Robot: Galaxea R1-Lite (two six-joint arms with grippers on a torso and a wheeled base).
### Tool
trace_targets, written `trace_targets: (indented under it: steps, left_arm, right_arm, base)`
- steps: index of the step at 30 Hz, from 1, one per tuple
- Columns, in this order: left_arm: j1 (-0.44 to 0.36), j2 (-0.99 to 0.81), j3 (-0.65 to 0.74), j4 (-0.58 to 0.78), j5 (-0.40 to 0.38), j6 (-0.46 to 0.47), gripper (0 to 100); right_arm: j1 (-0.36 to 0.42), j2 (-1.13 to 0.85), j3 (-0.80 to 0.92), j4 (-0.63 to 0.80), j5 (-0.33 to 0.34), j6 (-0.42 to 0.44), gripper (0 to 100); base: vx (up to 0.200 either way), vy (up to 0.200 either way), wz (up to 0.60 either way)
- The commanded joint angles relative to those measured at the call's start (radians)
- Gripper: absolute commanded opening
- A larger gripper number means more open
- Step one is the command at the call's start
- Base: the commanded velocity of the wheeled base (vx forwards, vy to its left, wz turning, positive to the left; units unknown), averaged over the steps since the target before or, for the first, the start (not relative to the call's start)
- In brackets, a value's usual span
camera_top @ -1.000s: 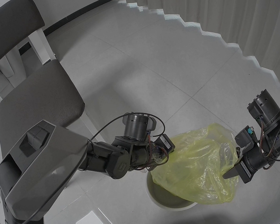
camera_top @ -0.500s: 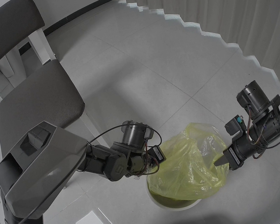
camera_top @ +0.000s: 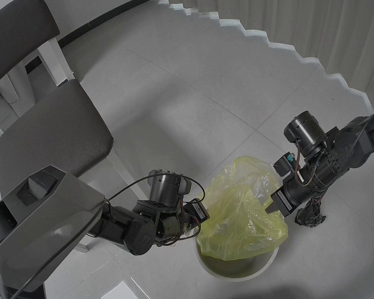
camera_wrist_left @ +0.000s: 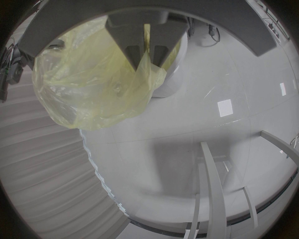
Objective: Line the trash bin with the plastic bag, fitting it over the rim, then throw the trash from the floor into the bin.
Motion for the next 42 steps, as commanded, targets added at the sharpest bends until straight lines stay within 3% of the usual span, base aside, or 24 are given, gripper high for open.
trace_targets:
  steps: [1, 15, 21, 26, 42]
  left_arm:
    - [0.006, -0.039, 0.039, -0.015, -0.002, 0.007, 0]
    - [0.003, -0.050, 0.070, -0.020, -0.005, 0.010, 0]
    - [0.005, -0.064, 0.168, -0.020, 0.002, 0.114, 0]
    - [0.021, -0.101, 0.255, -0.034, -0.003, 0.128, 0]
    - [0.014, -0.052, 0.213, -0.034, -0.002, 0.142, 0]
  right_arm:
    - [0.011, 0.093, -0.033, -0.013, 0.001, -0.008, 0]
    - [-0.086, 0.144, -0.047, -0.047, -0.004, -0.067, 0]
    - [-0.145, 0.095, -0.013, -0.045, -0.027, -0.078, 0]
    - [-0.176, 0.083, 0.037, -0.050, -0.027, -0.101, 0]
    - [-0.182, 0.142, 0.046, -0.067, -0.027, -0.167, 0]
  base:
    - [0.000, 0.000, 0.00]
    - [0.000, 0.000, 0.00]
    - [0.000, 0.000, 0.00]
    - [0.000, 0.000, 0.00]
    - [0.000, 0.000, 0.00]
